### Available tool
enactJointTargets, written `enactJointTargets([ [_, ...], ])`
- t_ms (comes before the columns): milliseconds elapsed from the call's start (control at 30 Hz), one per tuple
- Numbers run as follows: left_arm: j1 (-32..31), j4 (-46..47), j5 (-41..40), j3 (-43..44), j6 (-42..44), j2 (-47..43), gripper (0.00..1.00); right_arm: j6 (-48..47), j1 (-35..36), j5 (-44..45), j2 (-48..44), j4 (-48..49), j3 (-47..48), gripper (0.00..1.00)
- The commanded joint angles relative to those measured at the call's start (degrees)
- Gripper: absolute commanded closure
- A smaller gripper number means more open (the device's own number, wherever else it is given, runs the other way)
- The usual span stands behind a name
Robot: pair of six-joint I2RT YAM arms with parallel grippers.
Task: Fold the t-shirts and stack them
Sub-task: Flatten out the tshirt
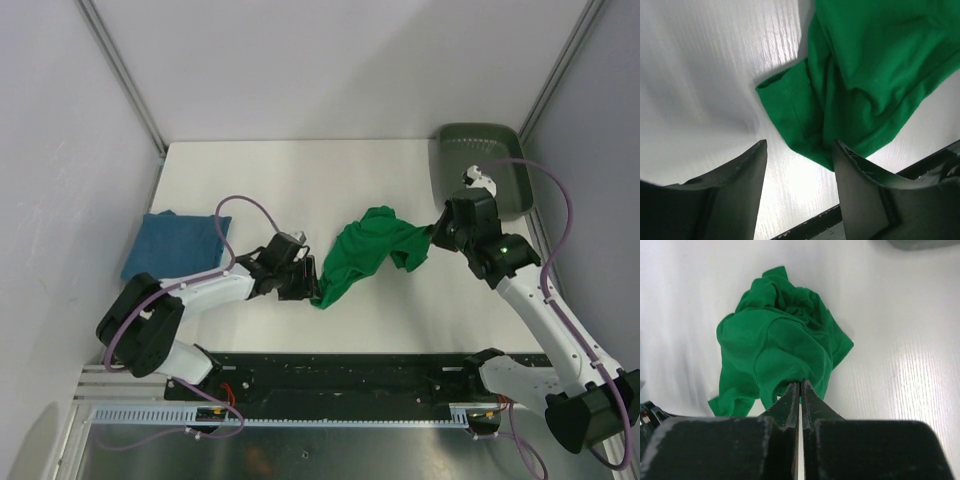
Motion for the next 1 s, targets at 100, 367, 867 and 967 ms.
enactJointTargets([
  [100,-0.37,1.85,-8.79,2.50,-5.13,-0.65,0.46,-0.74,-0.29,0.02,-1.52,-4.05,0.75,1.00],
  [367,-0.38,1.91,-12.06,4.51,-6.70,3.69,0.46,-0.56,-0.27,-0.64,-1.82,-4.59,0.74,1.00],
  [867,-2.95,1.65,-15.10,7.58,-7.67,9.47,0.78,-0.31,-0.39,-0.62,-3.22,-4.60,0.75,1.00],
  [967,-2.29,0.27,-17.10,8.06,-8.07,7.22,0.97,-0.59,-0.56,-0.42,-3.23,-4.34,0.72,1.00],
])
